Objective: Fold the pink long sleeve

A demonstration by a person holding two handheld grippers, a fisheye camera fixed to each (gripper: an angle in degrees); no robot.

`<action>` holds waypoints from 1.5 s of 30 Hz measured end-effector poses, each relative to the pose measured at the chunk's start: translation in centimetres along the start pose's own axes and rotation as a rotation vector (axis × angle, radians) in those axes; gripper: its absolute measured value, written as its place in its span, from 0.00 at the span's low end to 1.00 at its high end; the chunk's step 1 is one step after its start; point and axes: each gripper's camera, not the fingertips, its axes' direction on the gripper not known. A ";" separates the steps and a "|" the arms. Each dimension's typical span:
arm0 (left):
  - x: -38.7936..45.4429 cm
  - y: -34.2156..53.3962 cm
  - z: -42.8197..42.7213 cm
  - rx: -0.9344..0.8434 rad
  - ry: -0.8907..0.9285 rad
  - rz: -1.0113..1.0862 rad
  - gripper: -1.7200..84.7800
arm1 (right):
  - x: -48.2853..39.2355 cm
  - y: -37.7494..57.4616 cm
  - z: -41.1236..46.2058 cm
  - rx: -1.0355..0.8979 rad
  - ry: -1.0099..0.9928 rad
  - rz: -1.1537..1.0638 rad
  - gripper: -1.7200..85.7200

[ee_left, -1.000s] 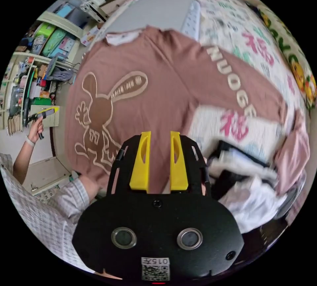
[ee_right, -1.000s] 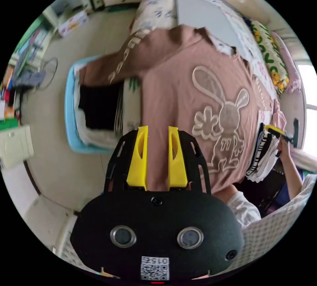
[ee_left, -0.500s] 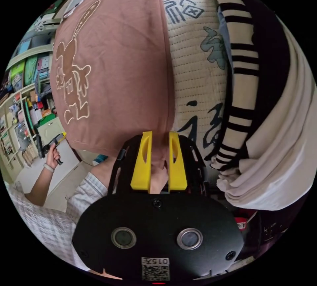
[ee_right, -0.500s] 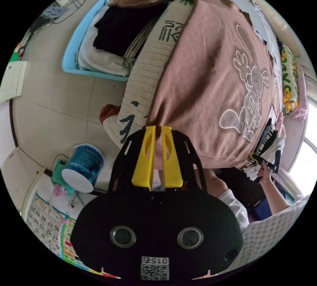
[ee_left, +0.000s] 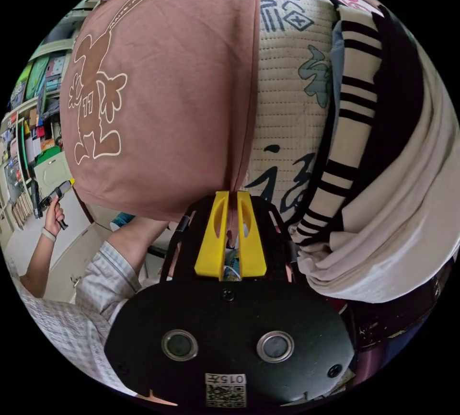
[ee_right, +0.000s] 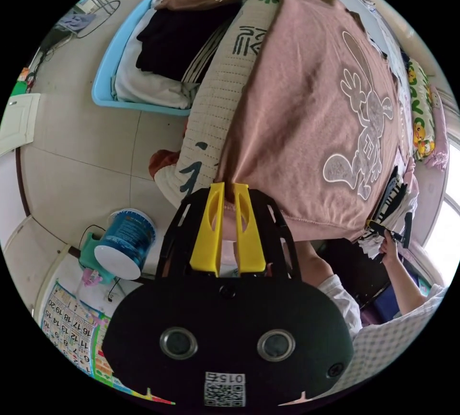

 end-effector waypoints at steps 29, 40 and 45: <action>-12.6 12.5 -14.1 0.021 0.048 0.035 0.03 | 19.7 15.3 -8.2 -0.039 -0.173 0.005 0.02; -13.6 16.7 -40.2 0.454 -0.087 -0.216 0.05 | 44.5 19.9 -20.8 0.222 -0.331 0.557 0.02; -3.3 11.8 -50.4 0.712 -0.066 -0.008 0.07 | 65.8 17.6 -22.5 0.248 -0.001 0.993 0.04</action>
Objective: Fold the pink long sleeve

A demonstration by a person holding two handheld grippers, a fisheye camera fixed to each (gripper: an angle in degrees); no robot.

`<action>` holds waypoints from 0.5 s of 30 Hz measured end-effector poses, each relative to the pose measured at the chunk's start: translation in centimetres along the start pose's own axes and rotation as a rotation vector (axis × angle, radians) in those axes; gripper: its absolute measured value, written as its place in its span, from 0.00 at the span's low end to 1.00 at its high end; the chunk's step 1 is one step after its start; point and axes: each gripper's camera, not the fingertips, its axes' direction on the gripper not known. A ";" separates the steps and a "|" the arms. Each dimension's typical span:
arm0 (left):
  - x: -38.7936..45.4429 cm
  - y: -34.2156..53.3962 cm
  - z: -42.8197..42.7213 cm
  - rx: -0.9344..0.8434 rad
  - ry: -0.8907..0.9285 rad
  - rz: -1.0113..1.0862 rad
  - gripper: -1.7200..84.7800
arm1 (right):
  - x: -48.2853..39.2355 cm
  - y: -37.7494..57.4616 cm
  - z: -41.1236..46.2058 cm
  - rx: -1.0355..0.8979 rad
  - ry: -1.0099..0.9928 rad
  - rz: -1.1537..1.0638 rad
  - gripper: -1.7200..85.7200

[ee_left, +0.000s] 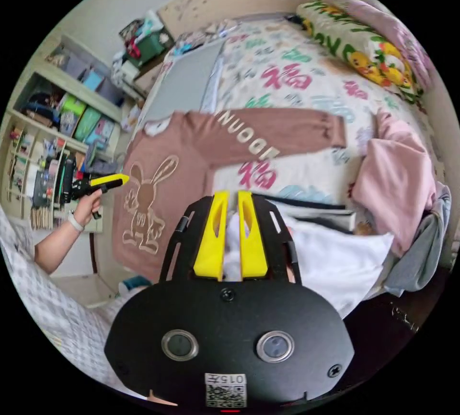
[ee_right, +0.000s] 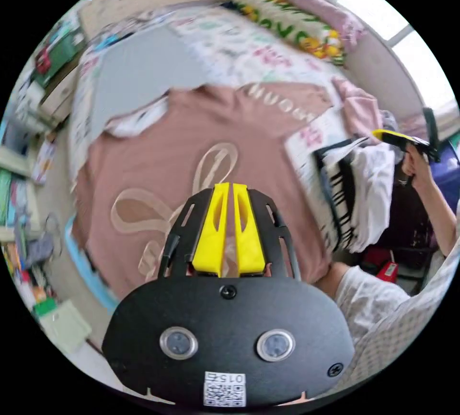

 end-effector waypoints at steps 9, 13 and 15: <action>11.8 -8.6 3.5 0.009 -0.014 0.340 0.09 | 16.9 -22.1 3.7 -0.081 0.104 0.276 0.08; 12.8 -9.9 4.4 0.022 -0.030 0.389 0.10 | 21.6 -25.9 4.7 -0.133 0.062 0.298 0.09; 13.0 -10.8 5.1 0.016 -0.068 0.412 0.10 | 24.1 -27.4 5.2 -0.177 0.038 0.316 0.09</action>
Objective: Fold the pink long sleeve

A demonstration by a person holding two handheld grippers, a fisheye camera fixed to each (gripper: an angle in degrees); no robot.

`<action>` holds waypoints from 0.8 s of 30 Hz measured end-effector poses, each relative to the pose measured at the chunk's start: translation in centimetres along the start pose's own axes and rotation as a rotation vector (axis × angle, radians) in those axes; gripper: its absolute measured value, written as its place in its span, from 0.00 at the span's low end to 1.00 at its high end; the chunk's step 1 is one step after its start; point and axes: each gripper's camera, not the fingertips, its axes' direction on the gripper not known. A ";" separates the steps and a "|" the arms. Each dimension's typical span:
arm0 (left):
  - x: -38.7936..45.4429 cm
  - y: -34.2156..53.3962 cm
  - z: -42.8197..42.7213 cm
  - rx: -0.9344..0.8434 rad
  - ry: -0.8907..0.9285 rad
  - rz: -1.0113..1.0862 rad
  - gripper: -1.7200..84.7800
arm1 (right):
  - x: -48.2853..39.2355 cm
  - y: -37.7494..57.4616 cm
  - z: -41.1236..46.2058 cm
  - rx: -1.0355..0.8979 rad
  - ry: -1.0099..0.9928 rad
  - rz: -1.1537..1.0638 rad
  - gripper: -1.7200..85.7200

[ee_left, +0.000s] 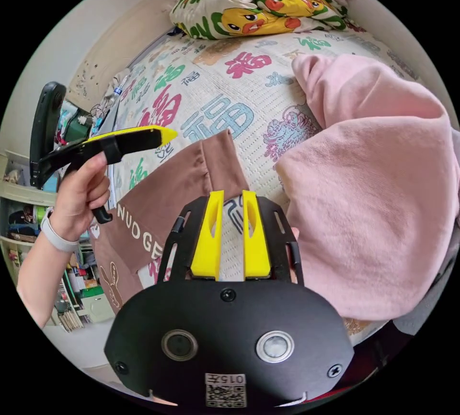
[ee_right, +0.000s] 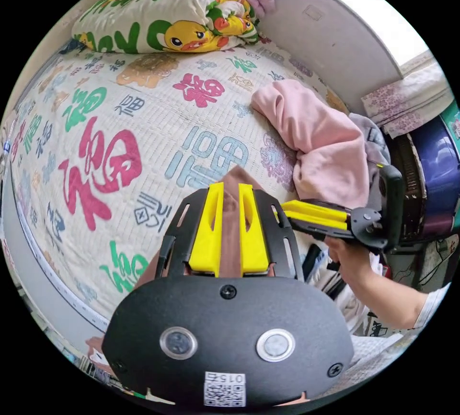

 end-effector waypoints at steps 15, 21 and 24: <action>-3.9 2.4 2.0 -0.006 0.045 -0.088 0.03 | 7.0 -0.7 -3.5 -0.123 0.033 0.075 0.04; -6.6 5.7 -0.8 0.095 0.031 -0.185 0.02 | 7.7 4.8 -10.2 0.110 0.055 0.070 0.02; -9.2 8.2 -3.2 0.159 -0.028 -0.272 0.02 | 7.2 9.8 -14.6 0.240 0.064 0.040 0.02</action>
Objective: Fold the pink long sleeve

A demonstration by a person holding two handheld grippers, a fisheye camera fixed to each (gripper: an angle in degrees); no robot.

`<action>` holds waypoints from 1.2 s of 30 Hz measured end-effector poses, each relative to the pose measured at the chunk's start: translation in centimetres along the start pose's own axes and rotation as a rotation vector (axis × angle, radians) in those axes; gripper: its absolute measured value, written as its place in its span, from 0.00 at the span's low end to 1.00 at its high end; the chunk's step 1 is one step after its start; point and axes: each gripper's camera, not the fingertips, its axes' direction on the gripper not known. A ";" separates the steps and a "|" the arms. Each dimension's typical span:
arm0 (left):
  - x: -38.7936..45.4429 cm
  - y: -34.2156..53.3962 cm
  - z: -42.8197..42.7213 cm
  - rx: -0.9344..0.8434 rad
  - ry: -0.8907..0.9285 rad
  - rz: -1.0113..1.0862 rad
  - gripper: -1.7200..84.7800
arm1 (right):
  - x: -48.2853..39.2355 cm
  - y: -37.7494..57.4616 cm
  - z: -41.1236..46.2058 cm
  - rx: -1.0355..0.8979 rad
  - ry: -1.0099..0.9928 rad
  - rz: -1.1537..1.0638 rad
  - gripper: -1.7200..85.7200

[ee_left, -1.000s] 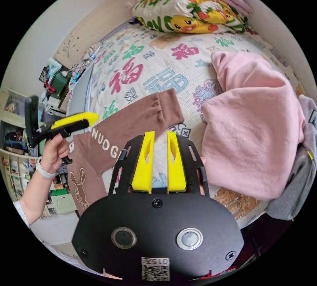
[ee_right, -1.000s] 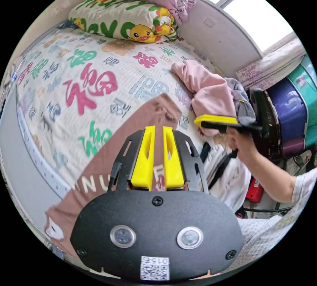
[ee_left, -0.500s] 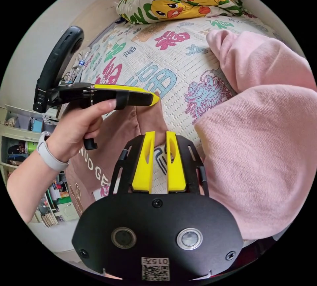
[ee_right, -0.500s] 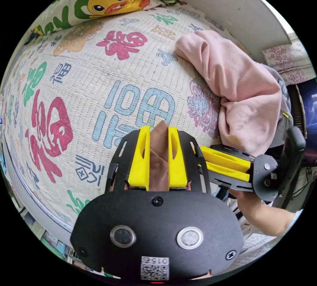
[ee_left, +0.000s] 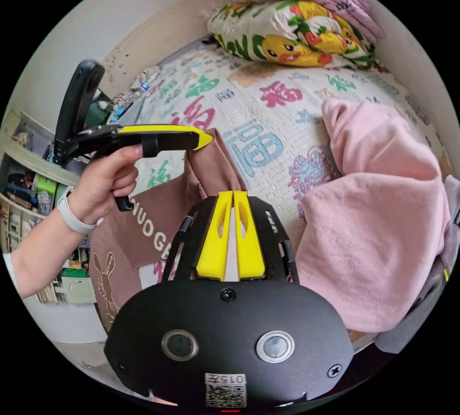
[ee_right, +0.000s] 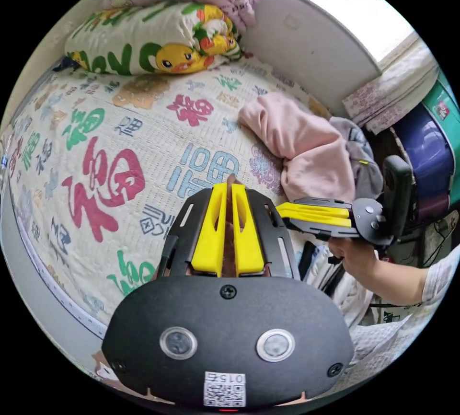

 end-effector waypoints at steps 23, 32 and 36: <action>-29.2 38.3 14.7 -0.657 -0.414 -0.683 0.02 | -0.9 50.8 -14.6 -0.143 -0.079 -0.558 0.02; -27.4 44.4 20.3 -0.791 -0.344 -0.758 0.02 | -2.5 58.0 -12.9 -0.198 -0.058 -0.575 0.02; -24.8 45.4 23.7 -0.851 -0.335 -0.747 0.02 | -4.2 60.2 -11.3 -0.257 -0.019 -0.577 0.02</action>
